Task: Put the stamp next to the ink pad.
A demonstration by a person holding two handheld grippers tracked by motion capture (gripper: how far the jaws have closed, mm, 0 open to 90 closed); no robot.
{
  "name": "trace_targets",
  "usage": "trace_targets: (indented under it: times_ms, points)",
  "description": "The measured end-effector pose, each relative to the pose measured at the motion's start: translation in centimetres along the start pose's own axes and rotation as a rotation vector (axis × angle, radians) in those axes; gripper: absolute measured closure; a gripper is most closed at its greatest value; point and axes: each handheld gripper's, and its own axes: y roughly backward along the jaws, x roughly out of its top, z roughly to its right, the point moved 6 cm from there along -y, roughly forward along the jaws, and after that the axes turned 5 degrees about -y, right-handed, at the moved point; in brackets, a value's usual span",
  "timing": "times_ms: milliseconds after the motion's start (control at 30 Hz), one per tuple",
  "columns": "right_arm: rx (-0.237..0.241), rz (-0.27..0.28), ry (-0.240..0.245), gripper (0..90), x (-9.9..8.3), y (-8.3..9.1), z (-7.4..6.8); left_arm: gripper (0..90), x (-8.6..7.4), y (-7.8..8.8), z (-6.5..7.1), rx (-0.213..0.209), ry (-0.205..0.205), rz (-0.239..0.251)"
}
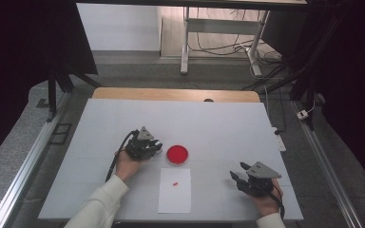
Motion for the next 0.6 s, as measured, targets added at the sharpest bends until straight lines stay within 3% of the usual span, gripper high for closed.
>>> trace_targets:
  times_ms: [200,433,600]
  points:
    - [0.001,-0.002,0.004,45.4,0.0,0.0,-0.1,64.0,0.2,0.1,0.1,0.006,0.001,0.016]
    - [0.005,0.005,0.007,45.3,0.1,0.1,0.0,42.2,0.7,1.1,0.2,0.022,0.011,0.06]
    - [0.016,0.011,0.009,45.1,0.2,0.2,-0.1,33.3,0.7,2.3,0.5,0.0,0.018,0.08]
